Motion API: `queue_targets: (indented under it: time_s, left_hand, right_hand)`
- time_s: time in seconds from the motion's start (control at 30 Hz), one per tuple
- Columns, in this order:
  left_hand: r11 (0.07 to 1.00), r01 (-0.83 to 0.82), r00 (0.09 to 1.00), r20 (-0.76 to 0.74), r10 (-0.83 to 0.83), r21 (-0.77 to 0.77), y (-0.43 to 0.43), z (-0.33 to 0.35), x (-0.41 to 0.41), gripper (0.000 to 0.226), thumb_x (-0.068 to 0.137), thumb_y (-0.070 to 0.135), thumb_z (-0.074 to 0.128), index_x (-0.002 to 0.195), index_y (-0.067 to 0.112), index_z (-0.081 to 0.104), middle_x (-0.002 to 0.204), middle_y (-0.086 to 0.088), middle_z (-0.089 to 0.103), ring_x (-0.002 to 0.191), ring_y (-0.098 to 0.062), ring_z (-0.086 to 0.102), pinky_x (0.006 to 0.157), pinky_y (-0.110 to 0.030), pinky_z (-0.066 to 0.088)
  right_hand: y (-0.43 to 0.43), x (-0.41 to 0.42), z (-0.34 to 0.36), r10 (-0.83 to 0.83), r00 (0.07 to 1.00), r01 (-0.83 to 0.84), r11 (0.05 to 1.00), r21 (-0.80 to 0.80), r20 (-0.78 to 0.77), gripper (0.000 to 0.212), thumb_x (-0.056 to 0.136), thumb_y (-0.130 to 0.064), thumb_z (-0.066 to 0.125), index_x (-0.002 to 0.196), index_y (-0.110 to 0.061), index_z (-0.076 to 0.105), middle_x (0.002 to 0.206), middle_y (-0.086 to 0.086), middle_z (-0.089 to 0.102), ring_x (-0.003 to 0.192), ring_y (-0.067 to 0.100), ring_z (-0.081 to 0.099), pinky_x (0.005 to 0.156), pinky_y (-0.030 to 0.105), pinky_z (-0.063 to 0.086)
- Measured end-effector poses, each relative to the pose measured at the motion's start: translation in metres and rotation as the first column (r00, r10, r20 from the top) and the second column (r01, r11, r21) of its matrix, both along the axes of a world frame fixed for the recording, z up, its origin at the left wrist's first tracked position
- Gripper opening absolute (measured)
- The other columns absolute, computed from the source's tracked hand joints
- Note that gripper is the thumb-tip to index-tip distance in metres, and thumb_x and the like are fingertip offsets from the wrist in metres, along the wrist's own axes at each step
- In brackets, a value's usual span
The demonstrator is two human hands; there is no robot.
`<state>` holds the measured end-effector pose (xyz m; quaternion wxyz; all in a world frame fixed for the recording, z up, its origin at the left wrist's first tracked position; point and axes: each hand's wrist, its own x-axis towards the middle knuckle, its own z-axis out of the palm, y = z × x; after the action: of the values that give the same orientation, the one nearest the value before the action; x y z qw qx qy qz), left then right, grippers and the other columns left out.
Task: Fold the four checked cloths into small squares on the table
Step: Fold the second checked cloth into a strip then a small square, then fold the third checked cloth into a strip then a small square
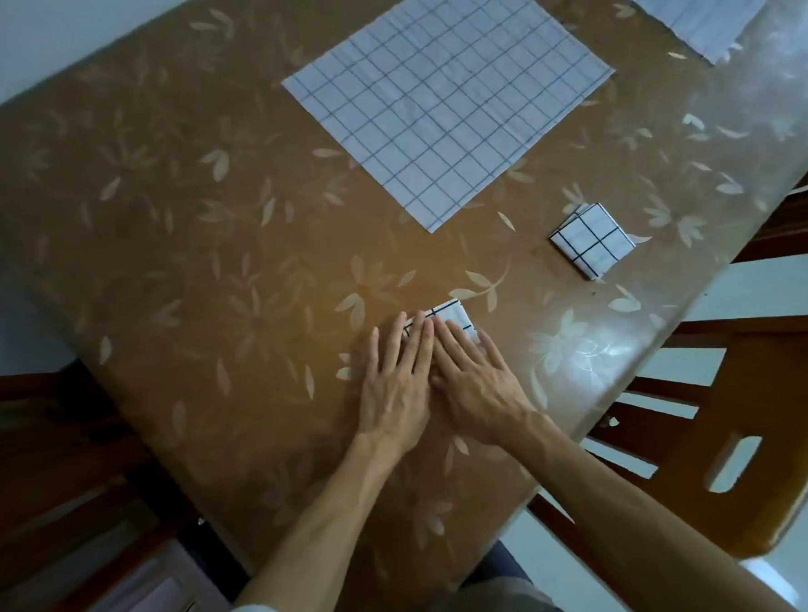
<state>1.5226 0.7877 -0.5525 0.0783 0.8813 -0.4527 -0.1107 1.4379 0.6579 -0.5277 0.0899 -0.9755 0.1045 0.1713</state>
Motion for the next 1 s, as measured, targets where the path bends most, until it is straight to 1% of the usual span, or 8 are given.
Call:
queue_targets:
  time_s: [0.1,0.2,0.3,0.4,0.57,0.7,0.87,1.0]
  left_hand:
    - [0.996,0.023,1.000,-0.013,-0.022,0.081,0.001,-0.005,0.003,0.069,0.104,0.049,0.024,0.159,0.013,0.004,0.167,-0.003,-0.003,0.153,-0.026,-0.003,0.122,-0.053,0.006]
    - [0.995,0.017,1.000,-0.009,-0.016,0.096,0.004,-0.004,0.004,0.069,0.103,0.057,0.016,0.159,0.018,0.004,0.167,-0.001,-0.004,0.153,-0.026,-0.004,0.123,-0.053,0.007]
    - [0.997,-0.078,0.996,-0.030,0.078,0.014,0.002,0.002,0.001,0.055,0.106,0.045,0.023,0.156,0.023,0.026,0.165,0.001,0.016,0.152,-0.023,0.014,0.121,-0.051,0.016]
    - [0.985,-0.149,0.989,-0.018,0.148,-0.084,-0.009,0.011,0.005,0.041,0.098,0.023,0.052,0.138,0.020,0.056,0.153,-0.002,0.045,0.142,-0.026,0.037,0.114,-0.052,0.030]
    - [0.936,-0.284,0.950,-0.194,0.246,-0.208,-0.042,0.032,0.034,0.040,0.085,0.025,0.052,0.123,0.018,0.065,0.140,0.000,0.054,0.134,-0.020,0.041,0.113,-0.045,0.036]
    - [0.912,-0.343,0.932,-0.198,0.302,-0.223,-0.088,0.037,0.090,0.041,0.089,0.007,0.055,0.128,0.020,0.060,0.143,0.005,0.049,0.133,-0.017,0.045,0.108,-0.050,0.041]
    - [0.961,-0.229,0.973,-0.070,0.221,-0.157,-0.139,0.033,0.148,0.042,0.089,0.011,0.069,0.130,0.015,0.060,0.139,-0.003,0.056,0.129,-0.021,0.052,0.098,-0.042,0.049]
    - [0.961,-0.221,0.974,0.002,0.225,-0.168,-0.154,0.019,0.163,0.019,0.082,0.014,0.076,0.101,0.016,0.073,0.107,-0.001,0.070,0.101,-0.024,0.063,0.086,-0.040,0.051]
  right_hand:
    - [-0.027,-0.004,-0.002,0.003,1.000,-0.003,1.000,-0.021,-0.011,0.071,0.101,-0.059,0.022,0.156,-0.015,0.014,0.162,0.000,0.005,0.150,0.018,0.005,0.120,0.046,0.003]
    - [-0.048,-0.008,-0.005,0.061,0.998,-0.062,0.998,-0.031,-0.014,0.072,0.101,-0.060,0.021,0.156,-0.014,0.015,0.163,0.004,0.008,0.151,0.021,0.008,0.120,0.048,0.005]
    - [-0.052,-0.007,0.001,0.100,0.995,-0.100,0.995,-0.030,0.018,0.066,0.101,-0.050,0.026,0.153,-0.010,0.028,0.161,0.008,0.023,0.149,0.023,0.020,0.118,0.049,0.011]
    - [-0.052,0.001,0.005,0.084,0.992,-0.082,0.996,-0.020,0.094,0.057,0.099,-0.041,0.033,0.144,-0.009,0.046,0.152,0.009,0.042,0.140,0.027,0.040,0.116,0.046,0.016]
    - [-0.083,0.040,0.020,-0.003,0.947,-0.048,0.988,0.149,0.321,0.035,0.089,-0.020,0.059,0.123,-0.015,0.063,0.127,0.003,0.063,0.116,0.025,0.058,0.099,0.040,0.045]
    - [-0.127,0.093,0.028,-0.050,0.954,-0.002,0.985,0.175,0.296,0.036,0.087,-0.017,0.066,0.122,-0.018,0.064,0.129,0.000,0.062,0.118,0.025,0.057,0.099,0.038,0.043]
    - [-0.158,0.149,0.034,-0.132,0.967,0.078,0.968,0.240,0.220,0.051,0.091,-0.021,0.058,0.140,-0.012,0.049,0.149,0.006,0.046,0.134,0.029,0.043,0.107,0.039,0.032]
    - [-0.158,0.168,0.024,-0.162,0.976,0.120,0.957,0.264,0.144,0.057,0.090,-0.022,0.059,0.143,-0.015,0.040,0.147,0.003,0.043,0.130,0.031,0.041,0.102,0.039,0.038]
